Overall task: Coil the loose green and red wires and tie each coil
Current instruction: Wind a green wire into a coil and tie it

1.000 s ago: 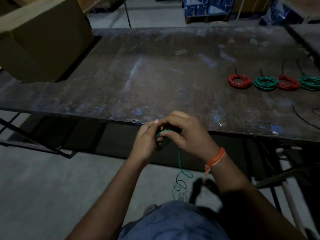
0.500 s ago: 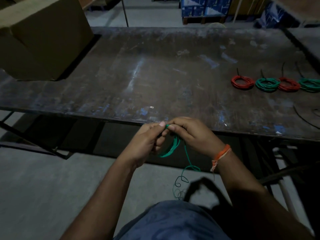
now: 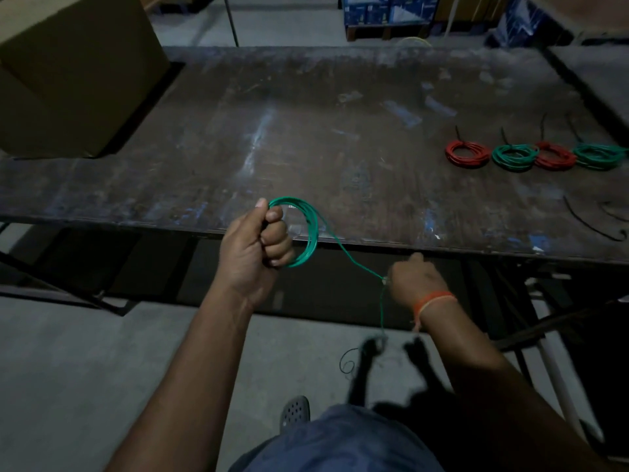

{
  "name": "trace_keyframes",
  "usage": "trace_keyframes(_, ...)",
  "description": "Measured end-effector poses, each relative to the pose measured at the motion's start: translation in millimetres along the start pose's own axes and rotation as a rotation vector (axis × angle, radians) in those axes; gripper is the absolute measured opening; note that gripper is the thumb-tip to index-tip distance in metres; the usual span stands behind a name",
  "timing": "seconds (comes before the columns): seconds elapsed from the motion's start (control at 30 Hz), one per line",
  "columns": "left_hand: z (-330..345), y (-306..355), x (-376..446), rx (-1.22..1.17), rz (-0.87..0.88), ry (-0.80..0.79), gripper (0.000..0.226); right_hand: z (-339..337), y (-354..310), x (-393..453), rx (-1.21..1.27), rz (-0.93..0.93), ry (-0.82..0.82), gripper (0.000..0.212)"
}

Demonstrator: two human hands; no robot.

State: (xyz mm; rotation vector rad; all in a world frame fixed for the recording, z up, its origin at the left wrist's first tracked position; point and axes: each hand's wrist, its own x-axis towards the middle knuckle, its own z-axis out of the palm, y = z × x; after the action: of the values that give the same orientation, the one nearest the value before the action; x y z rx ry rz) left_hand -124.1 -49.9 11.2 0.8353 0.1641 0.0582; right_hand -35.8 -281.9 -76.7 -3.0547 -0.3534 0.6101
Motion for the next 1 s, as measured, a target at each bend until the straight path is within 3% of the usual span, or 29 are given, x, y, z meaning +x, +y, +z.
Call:
trace_keyframes(0.07, 7.7, -4.2, -0.3, 0.009, -0.012, -0.012, 0.036, -10.7, -14.1, 7.6, 0.198, -0.043, 0.067, 0.029)
trace_keyframes(0.13, 13.3, -6.2, 0.3, 0.017, -0.017, -0.025, 0.036, -15.0, -35.2, 7.0, 0.624, -0.240, 0.130, 0.022)
trace_keyframes(0.2, 14.3, -5.1, 1.2, 0.028, -0.011, -0.026, 0.036, -18.9, -51.3, -3.5, 1.079, -0.407, 0.054, 0.018)
trace_keyframes(0.23, 13.3, -4.4, 1.2, 0.033, -0.006, -0.022, 0.036, -15.0, -50.7, -4.2, 1.173, -0.455, -0.019, 0.017)
trace_keyframes(0.3, 9.4, -3.2, 0.5, 0.048, 0.003, -0.011, 0.035, -7.0, -41.4, -1.4, 1.010, -0.469, -0.148, 0.011)
trace_keyframes(0.37, 5.2, -4.9, -0.4, 0.065, 0.008, 0.001, 0.035, 2.3, -27.7, 7.1, 0.622, -0.408, -0.075, 0.009)
trace_keyframes(0.43, 3.3, -8.1, -0.3, 0.083, 0.008, 0.015, 0.035, 6.4, -20.8, 10.5, 0.655, -0.270, 0.062, 0.012)
trace_keyframes(0.5, 3.3, -10.7, 0.6, 0.126, 0.014, 0.040, 0.035, 2.1, -20.9, 6.1, 0.769, -0.331, -0.013, 0.018)
trace_keyframes(0.57, 3.6, -13.0, 1.3, 0.187, 0.029, 0.067, 0.034, 0.0, -20.1, 1.3, 0.562, -0.452, -0.131, 0.019)
trace_keyframes(0.63, 3.3, -15.6, 2.9, 0.224, 0.029, 0.085, 0.034, -5.9, -21.4, -4.6, 0.398, -0.495, -0.123, 0.017)
trace_keyframes(0.67, 3.3, -17.2, 3.6, 0.235, 0.020, 0.086, 0.034, -9.2, -23.7, -7.2, 0.478, -0.521, -0.099, 0.019)
trace_keyframes(0.8, 6.2, -24.7, 3.8, 0.251, -0.041, 0.037, 0.033, -17.6, -37.4, -17.5, 1.401, -0.578, -0.234, 0.048)
trace_keyframes(0.9, 7.3, -29.3, 3.9, 0.235, -0.061, -0.010, 0.031, -17.7, -49.7, -19.7, 1.506, -0.611, -0.176, 0.043)
trace_keyframes(1.0, 5.1, -29.8, 5.1, 0.205, -0.093, -0.025, 0.030, -16.1, -56.0, -21.9, 1.484, -0.558, -0.071, 0.019)
